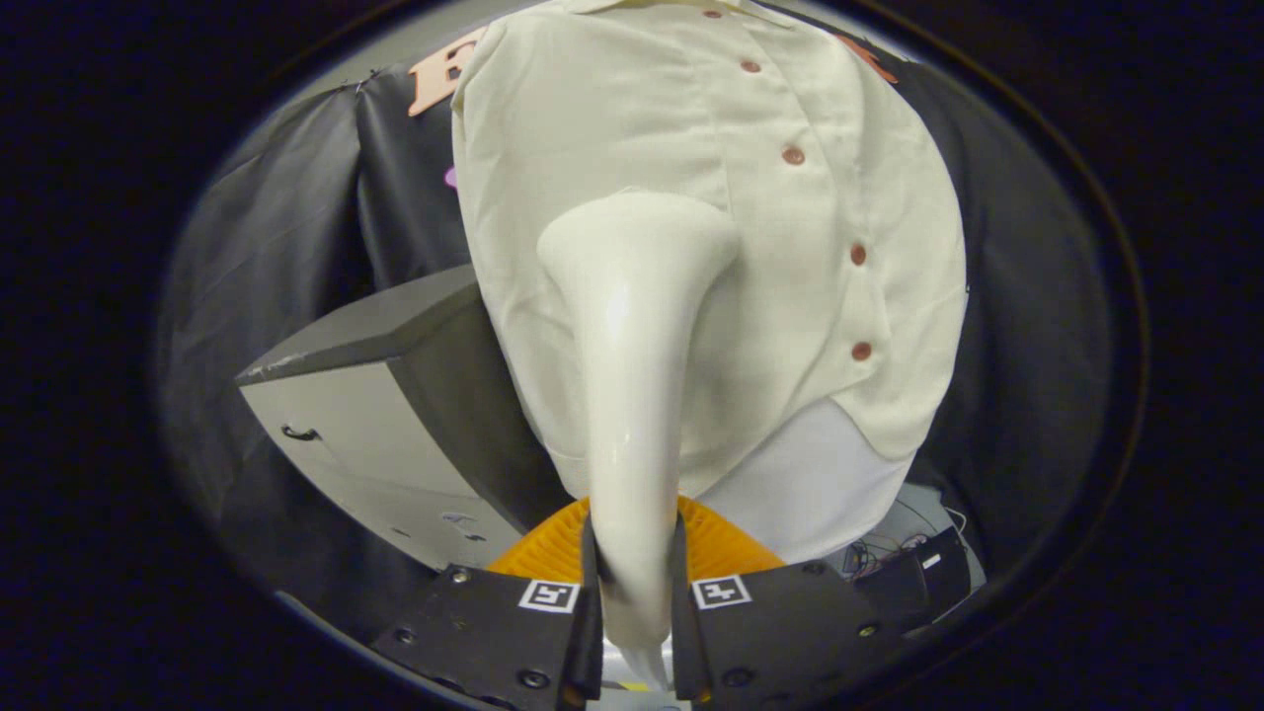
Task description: Iron the clothes twice with a garment steamer, once on the left side and once on the right side.
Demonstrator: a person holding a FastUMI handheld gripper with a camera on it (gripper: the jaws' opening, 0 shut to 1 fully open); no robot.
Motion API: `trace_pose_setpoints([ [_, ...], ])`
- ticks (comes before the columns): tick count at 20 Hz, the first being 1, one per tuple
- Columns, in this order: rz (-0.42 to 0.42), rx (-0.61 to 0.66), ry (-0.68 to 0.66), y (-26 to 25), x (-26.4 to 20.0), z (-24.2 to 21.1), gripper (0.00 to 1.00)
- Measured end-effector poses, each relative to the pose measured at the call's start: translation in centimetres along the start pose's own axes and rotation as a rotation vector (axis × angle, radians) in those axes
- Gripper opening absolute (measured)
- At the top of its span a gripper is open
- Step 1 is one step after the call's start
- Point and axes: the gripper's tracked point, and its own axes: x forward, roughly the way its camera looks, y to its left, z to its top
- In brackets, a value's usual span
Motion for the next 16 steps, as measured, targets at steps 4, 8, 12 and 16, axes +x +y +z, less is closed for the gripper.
trace_pose_setpoints([
  [4, 0.002, 0.018, 0.063, 0.0, 1.5, -4.7, 0.28],
  [8, -0.007, 0.021, 0.111, -0.2, 2.9, -8.8, 0.28],
  [12, -0.018, 0.031, 0.143, -0.1, 3.6, -11.6, 0.28],
  [16, -0.029, 0.039, 0.169, 0.1, 2.9, -12.6, 0.26],
])
